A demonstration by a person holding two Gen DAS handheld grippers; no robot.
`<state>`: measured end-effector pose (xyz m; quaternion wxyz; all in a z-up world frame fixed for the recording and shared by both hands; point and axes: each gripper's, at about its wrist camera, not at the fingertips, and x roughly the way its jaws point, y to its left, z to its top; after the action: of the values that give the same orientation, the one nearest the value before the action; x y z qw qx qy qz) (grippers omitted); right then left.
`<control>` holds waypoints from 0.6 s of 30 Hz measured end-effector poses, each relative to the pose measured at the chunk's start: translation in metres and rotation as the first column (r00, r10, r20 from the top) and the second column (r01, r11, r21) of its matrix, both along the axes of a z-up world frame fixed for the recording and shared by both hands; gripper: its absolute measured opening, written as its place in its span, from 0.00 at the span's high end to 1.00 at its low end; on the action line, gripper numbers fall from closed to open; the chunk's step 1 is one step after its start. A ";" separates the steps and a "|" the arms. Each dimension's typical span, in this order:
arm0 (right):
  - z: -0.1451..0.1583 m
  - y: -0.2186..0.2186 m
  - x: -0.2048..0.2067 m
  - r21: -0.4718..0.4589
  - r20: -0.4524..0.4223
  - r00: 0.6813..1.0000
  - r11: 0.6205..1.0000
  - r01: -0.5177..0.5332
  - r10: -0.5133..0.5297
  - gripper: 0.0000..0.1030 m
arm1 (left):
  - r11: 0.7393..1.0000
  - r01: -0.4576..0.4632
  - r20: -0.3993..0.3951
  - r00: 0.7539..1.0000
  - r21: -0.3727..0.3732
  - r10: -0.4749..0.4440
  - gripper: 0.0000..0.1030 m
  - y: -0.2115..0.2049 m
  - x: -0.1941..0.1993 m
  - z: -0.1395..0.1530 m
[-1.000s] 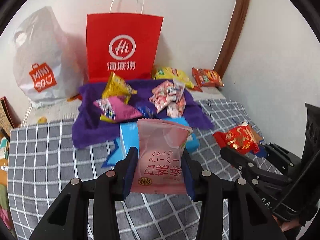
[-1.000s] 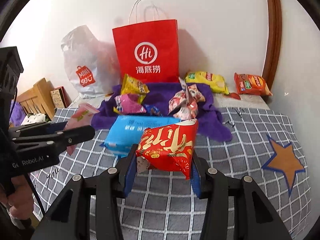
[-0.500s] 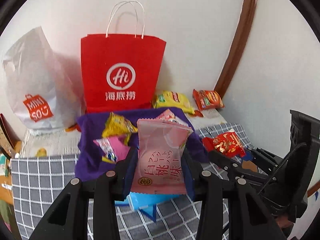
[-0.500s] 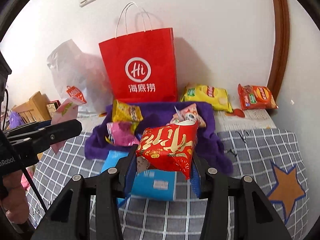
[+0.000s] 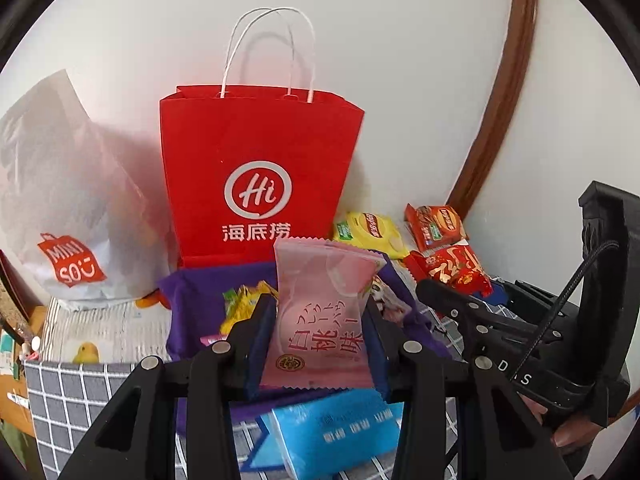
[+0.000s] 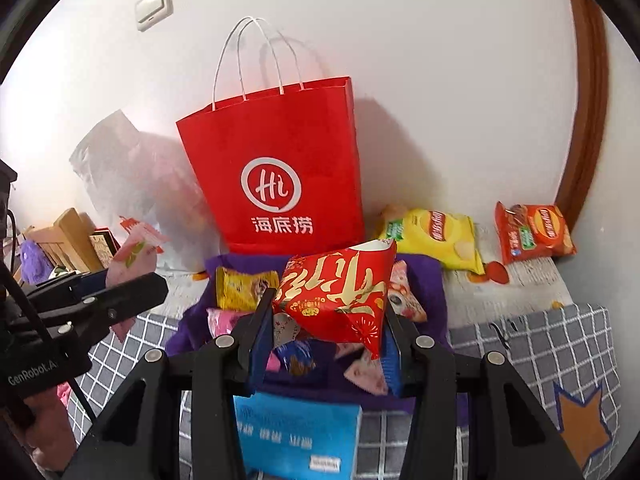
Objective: Organize snacks
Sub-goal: 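Carry the red packet and pink peach candy over the purple towel with both tools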
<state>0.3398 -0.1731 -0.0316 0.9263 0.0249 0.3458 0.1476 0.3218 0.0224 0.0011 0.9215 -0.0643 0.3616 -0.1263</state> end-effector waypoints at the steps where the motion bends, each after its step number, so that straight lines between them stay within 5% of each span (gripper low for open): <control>1: 0.000 0.002 0.006 0.001 -0.004 1.000 1.000 -0.006 0.006 0.56 | 1.000 -0.006 0.000 1.000 -0.007 0.006 0.61 0.002 0.006 -0.001; 9: -0.011 0.010 0.039 0.020 -0.016 1.000 0.999 -0.026 0.026 0.56 | 0.997 -0.065 -0.018 0.998 0.038 0.066 0.61 0.014 0.029 -0.028; 18: -0.052 -0.007 0.072 0.015 -0.105 0.994 1.000 -0.003 0.004 0.56 | 0.998 -0.066 -0.080 0.995 0.001 0.066 0.61 0.025 0.045 -0.054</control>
<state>0.4116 -0.1797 -0.0838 0.9064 0.0388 0.3929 0.1502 0.3664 0.0472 -0.0524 0.9099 -0.0820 0.3958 -0.0933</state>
